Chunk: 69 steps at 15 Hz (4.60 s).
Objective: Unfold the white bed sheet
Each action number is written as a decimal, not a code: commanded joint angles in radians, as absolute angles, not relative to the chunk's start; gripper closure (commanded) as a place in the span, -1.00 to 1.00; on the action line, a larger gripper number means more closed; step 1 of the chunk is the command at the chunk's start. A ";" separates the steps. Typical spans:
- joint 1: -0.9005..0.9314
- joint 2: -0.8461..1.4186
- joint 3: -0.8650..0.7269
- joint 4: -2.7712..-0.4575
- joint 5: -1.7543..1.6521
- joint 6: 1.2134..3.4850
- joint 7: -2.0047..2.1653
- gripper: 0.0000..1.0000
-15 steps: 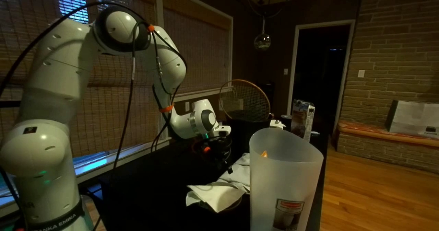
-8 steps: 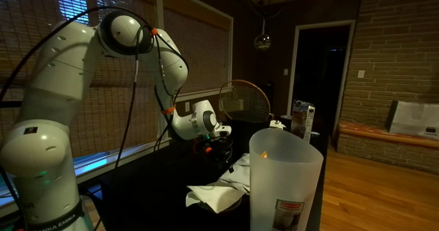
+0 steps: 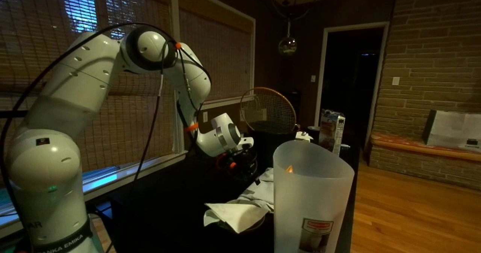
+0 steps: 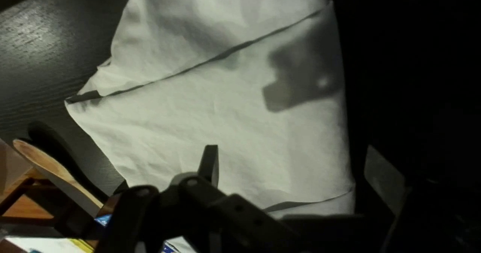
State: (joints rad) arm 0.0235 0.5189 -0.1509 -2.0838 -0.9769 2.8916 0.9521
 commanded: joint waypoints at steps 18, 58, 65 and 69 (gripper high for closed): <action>0.266 0.623 -0.333 -2.048 -1.059 2.985 1.183 1.00; 0.287 0.658 -0.669 -1.940 -2.239 3.745 2.042 -1.00; 0.455 0.697 -0.796 -1.699 -2.470 4.147 2.256 -1.00; 0.431 0.666 -0.737 -1.752 -2.490 4.051 2.267 -1.00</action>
State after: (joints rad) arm 0.4758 0.6917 -0.8028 -1.7597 -2.4356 4.0720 2.2282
